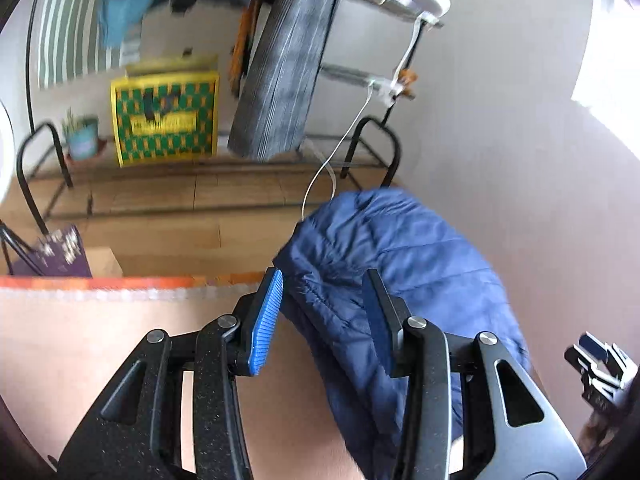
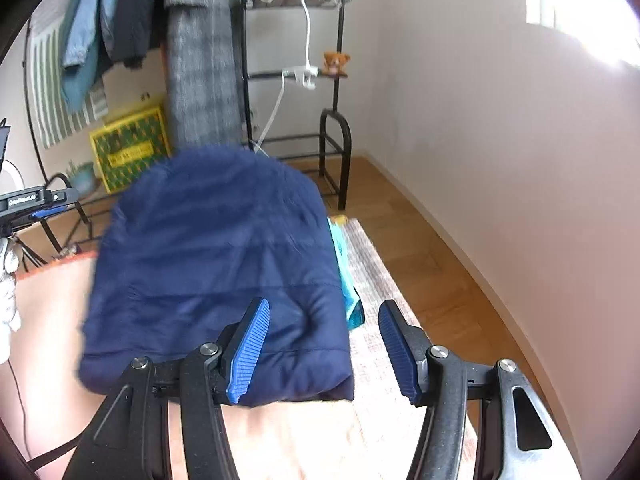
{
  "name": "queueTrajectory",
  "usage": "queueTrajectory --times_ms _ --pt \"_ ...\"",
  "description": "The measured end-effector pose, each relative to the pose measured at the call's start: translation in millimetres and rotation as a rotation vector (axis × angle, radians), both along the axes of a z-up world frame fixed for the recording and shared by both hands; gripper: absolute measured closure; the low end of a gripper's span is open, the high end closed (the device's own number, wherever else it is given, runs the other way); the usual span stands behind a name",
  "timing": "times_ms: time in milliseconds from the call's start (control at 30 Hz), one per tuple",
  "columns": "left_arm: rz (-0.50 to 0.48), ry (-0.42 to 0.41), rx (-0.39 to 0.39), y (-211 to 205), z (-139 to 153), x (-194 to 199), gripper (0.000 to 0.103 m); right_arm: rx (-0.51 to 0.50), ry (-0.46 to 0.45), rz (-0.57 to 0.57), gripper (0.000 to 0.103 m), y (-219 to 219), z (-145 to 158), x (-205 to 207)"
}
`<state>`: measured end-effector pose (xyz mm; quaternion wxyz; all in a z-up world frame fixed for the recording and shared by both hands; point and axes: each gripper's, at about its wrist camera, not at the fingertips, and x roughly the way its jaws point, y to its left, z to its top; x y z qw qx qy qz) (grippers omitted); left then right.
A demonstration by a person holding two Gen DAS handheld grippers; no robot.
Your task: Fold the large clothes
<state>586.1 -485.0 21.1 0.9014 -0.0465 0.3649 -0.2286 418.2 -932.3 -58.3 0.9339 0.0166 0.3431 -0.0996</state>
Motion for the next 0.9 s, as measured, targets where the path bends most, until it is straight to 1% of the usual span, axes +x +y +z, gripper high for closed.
queueTrajectory --times_ms 133,300,367,433,500,567,667,767,900 --pt "-0.015 -0.069 -0.008 29 62 -49 0.062 -0.009 -0.055 0.005 0.045 18 48 -35" --pt "-0.037 -0.176 -0.029 66 138 -123 0.062 -0.033 -0.125 0.003 0.045 39 108 -86" --pt "-0.043 -0.208 -0.039 80 163 -151 0.062 -0.046 -0.158 0.006 0.045 50 133 -111" --pt "-0.057 -0.230 -0.057 96 187 -179 0.062 -0.054 -0.181 0.007 0.044 57 150 -130" --pt "-0.063 -0.256 -0.070 114 209 -207 0.062 -0.077 -0.206 0.004 0.044 67 169 -153" --pt "-0.077 -0.264 -0.092 130 229 -234 0.062 -0.109 -0.225 0.003 0.043 75 183 -174" --pt "-0.082 -0.281 -0.117 154 256 -272 0.062 -0.100 -0.235 0.003 0.043 82 201 -206" --pt "-0.093 -0.309 -0.119 175 283 -308 0.062 -0.082 -0.255 0.005 0.043 85 217 -232" --pt "-0.117 -0.343 -0.121 195 307 -349 0.062 -0.076 -0.283 0.000 0.042 92 239 -265"
